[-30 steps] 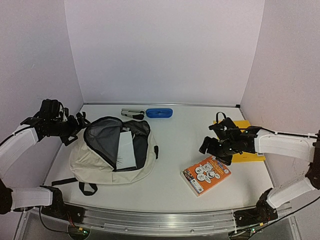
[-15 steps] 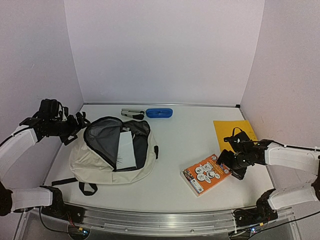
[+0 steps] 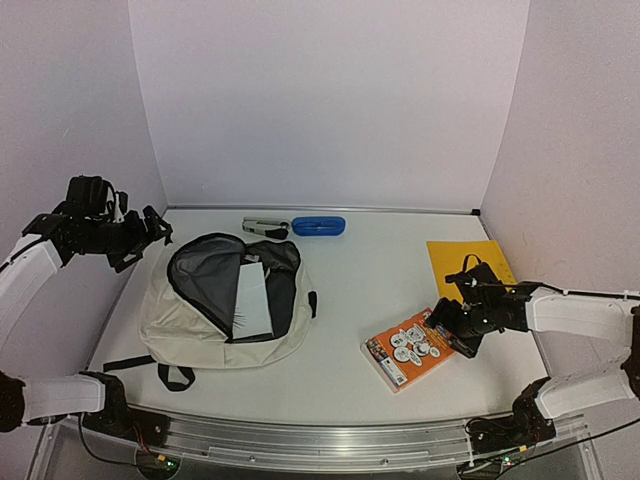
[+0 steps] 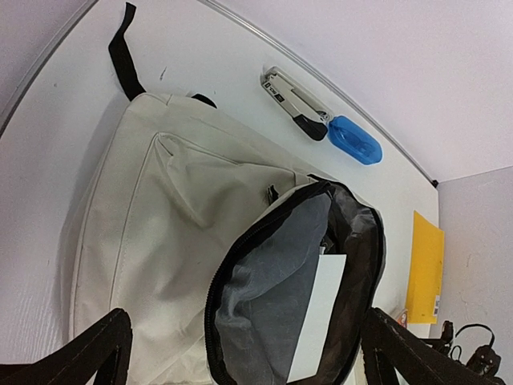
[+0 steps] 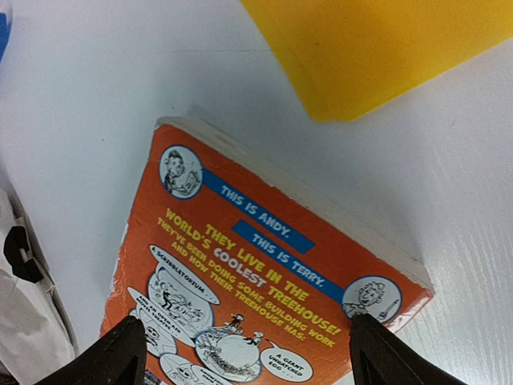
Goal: Pack the student bag
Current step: Adjust the book at the center of the board, then pick up the book from the center of the board.
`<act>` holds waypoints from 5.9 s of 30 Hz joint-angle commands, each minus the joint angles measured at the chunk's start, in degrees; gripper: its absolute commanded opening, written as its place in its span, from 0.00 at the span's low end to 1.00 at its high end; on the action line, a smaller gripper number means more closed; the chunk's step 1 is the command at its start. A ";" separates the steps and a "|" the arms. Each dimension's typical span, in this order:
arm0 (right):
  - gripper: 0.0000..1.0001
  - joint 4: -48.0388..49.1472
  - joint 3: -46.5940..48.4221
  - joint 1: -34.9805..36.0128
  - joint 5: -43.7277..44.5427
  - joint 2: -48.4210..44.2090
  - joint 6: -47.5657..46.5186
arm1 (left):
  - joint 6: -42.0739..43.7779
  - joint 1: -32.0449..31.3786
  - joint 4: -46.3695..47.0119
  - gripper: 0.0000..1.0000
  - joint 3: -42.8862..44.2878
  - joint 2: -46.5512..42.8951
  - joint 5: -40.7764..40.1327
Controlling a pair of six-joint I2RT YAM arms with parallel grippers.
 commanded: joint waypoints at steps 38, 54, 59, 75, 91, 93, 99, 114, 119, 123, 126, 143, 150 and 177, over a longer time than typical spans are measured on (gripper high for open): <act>0.69 17.95 15.65 1.28 -5.69 20.87 -11.54 | -7.61 -33.10 31.70 0.91 12.60 32.39 15.49; 0.76 10.49 2.79 -1.17 -9.77 9.69 -9.45 | -10.43 -42.01 29.98 0.76 34.40 66.13 30.57; 0.67 13.71 2.64 -1.09 -13.67 12.58 -10.19 | -10.17 -42.10 27.69 0.68 35.62 70.82 33.68; 0.59 24.86 -0.08 -1.09 -18.87 18.65 -7.20 | -14.00 -42.71 32.95 0.58 36.11 78.34 44.73; 0.57 30.82 -2.59 -0.93 -20.85 20.22 -3.98 | -23.24 -43.46 48.55 0.23 32.87 78.25 45.44; 0.56 31.01 -2.81 -0.89 -20.72 20.27 -3.80 | -24.94 -43.48 51.38 0.24 31.80 77.77 44.78; 0.55 31.42 -3.30 -0.94 -20.50 20.10 -3.46 | -28.62 -43.48 56.84 0.06 30.45 78.08 44.12; 0.98 29.90 0.54 -1.98 -16.03 -0.78 -5.00 | -25.23 -40.11 68.70 0.00 18.13 59.26 36.54; 0.98 29.49 2.95 -3.72 -19.47 -5.30 -7.74 | -22.56 -38.86 68.75 0.00 16.69 53.20 36.43; 0.98 29.58 5.39 -3.75 -24.57 -4.82 -11.15 | -19.32 -38.20 67.18 0.00 15.44 48.28 36.63; 0.98 29.72 8.40 -3.75 -30.87 -2.84 -13.35 | -17.13 -38.19 66.07 0.00 15.10 46.06 37.97; 0.50 46.96 8.49 -3.65 -45.31 3.40 -6.32 | -18.39 -38.61 70.73 0.00 13.51 45.89 42.02; 0.56 50.63 7.87 -3.47 -46.81 4.55 -4.24 | -20.03 -38.80 71.96 0.00 15.34 48.22 43.80; 0.00 35.52 9.45 -2.20 -18.69 2.62 -14.56 | -9.95 -27.72 42.64 0.81 6.98 36.66 19.87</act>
